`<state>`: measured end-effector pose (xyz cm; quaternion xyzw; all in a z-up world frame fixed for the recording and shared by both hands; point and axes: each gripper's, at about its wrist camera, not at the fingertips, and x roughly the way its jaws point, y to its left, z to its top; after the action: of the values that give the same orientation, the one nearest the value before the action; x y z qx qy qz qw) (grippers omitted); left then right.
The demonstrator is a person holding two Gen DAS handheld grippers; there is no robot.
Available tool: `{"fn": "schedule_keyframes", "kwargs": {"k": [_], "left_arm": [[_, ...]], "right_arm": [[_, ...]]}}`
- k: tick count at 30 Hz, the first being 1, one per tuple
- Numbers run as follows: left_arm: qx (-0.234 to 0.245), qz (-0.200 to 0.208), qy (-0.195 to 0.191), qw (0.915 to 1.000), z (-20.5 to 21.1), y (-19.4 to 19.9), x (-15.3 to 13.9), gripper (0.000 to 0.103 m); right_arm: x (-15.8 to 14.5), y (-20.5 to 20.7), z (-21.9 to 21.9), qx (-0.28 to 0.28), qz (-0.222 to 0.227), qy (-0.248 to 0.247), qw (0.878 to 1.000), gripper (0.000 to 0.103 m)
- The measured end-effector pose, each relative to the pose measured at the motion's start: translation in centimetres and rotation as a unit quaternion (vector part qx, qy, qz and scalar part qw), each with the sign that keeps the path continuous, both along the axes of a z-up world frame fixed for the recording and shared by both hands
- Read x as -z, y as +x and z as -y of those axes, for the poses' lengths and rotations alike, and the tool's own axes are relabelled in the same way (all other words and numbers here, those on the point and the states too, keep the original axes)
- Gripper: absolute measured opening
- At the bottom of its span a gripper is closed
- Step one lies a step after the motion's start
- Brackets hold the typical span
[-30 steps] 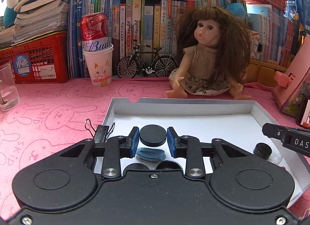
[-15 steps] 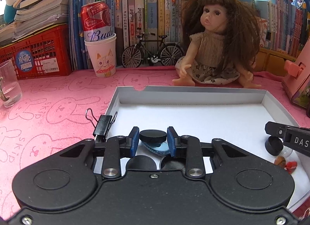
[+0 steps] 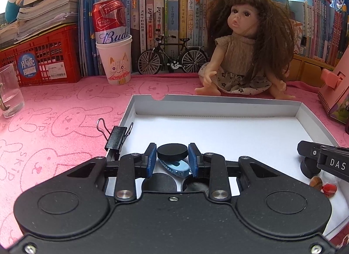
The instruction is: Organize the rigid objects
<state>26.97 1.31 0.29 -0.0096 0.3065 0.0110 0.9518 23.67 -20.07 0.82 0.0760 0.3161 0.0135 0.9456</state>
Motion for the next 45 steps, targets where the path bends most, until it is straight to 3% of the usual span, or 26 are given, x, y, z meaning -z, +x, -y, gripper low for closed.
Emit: {"fn": "schedule_keyframes", "kwargs": {"k": [14,16,18,23,45], "left_arm": [[-0.001,-0.007,-0.009,0.9999,-0.2,-0.1,0.0,0.03],[0.0,-0.005,-0.008,1.0,-0.2,-0.1,0.0,0.033],[0.001,0.0,-0.007,1.0,-0.1,-0.3,-0.1,0.044],[0.007,0.01,-0.002,0.9999,0.3,-0.8,-0.6,0.048],[0.033,0.035,0.014,0.9987,1.8,-3.1,-2.4,0.063]], "right_arm": [[0.0,0.0,0.0,-0.002,-0.002,0.002,1.0,0.023],[0.0,-0.1,0.1,-0.001,-0.001,0.004,1.0,0.023],[-0.1,-0.2,0.2,0.0,0.002,0.009,1.0,0.023],[-0.3,-0.4,0.1,-0.001,0.009,0.01,1.0,0.045],[-2.3,-2.3,0.1,-0.011,0.032,-0.012,0.999,0.06]]}}
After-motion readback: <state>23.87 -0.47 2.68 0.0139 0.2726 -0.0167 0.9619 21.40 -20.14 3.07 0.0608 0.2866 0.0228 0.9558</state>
